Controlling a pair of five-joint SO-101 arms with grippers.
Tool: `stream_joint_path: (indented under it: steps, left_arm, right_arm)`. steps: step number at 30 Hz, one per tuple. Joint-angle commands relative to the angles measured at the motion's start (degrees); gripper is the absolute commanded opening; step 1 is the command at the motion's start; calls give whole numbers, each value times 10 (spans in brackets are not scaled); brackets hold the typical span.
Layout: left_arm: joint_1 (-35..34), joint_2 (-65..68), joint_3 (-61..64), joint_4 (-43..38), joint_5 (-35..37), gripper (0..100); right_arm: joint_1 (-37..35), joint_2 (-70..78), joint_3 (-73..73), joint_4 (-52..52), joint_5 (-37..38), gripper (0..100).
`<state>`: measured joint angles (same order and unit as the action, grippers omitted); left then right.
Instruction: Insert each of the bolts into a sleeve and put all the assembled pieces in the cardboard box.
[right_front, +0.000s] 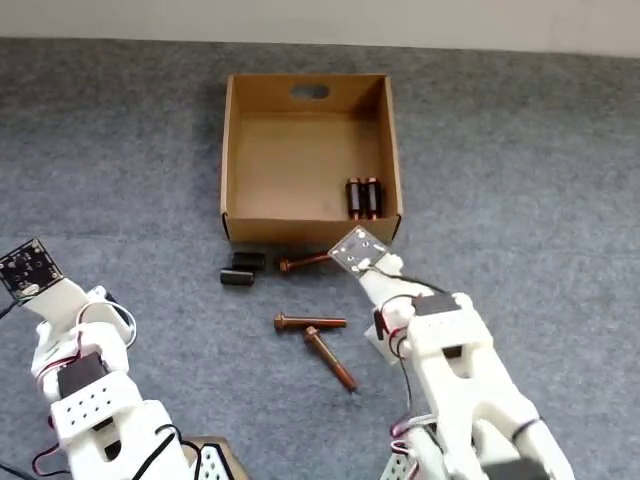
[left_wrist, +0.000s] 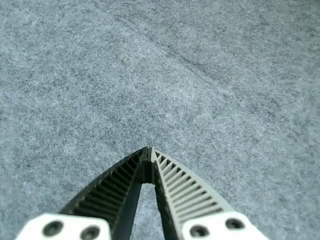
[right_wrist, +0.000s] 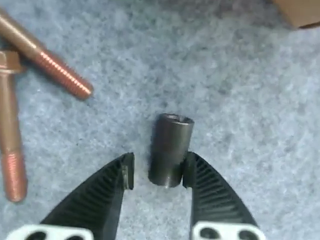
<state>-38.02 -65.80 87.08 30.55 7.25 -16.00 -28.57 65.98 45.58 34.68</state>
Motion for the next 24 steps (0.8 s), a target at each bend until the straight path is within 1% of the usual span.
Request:
stream_joint_path:
  steps: [1, 6, 7, 9, 10, 11, 13, 15, 18, 20, 22, 24]
  left_arm:
    - [10, -4, -17, -9, 1, 14]
    - [10, -4, -17, -9, 1, 14]
    - [10, -4, -17, -9, 1, 14]
    - [10, -4, -17, -9, 1, 14]
    - [10, -4, -17, -9, 1, 14]
    - [10, -4, -17, -9, 1, 14]
    - [10, -4, -17, -9, 1, 14]
    - [10, -4, -17, -9, 1, 14]
    - [10, -4, -17, -9, 1, 14]
    - [10, -2, -17, -9, 1, 14]
    - [24, 0, -19, -8, -10, 14]
    - [58, 0, -18, -7, -51, 14]
  right_arm:
    - [11, 80, -44, -28, 8, 153]
    - [41, 145, -84, -35, 8, 144]
    - [45, 144, -87, -35, 6, 121]
    - [51, 130, -87, -35, 5, 26]
    - [52, 117, -87, -34, 4, 0]
    - [53, 99, -84, -31, 4, 17]
    - [58, 49, -82, -16, 4, 3]
    - [58, -20, -84, 27, -5, 6]
    - [58, -150, -86, 95, -68, 6]
    - [58, -239, -76, 122, -116, 6]
    - [58, -316, -35, 106, -149, 6]
    - [56, -378, 25, 60, -175, 6]
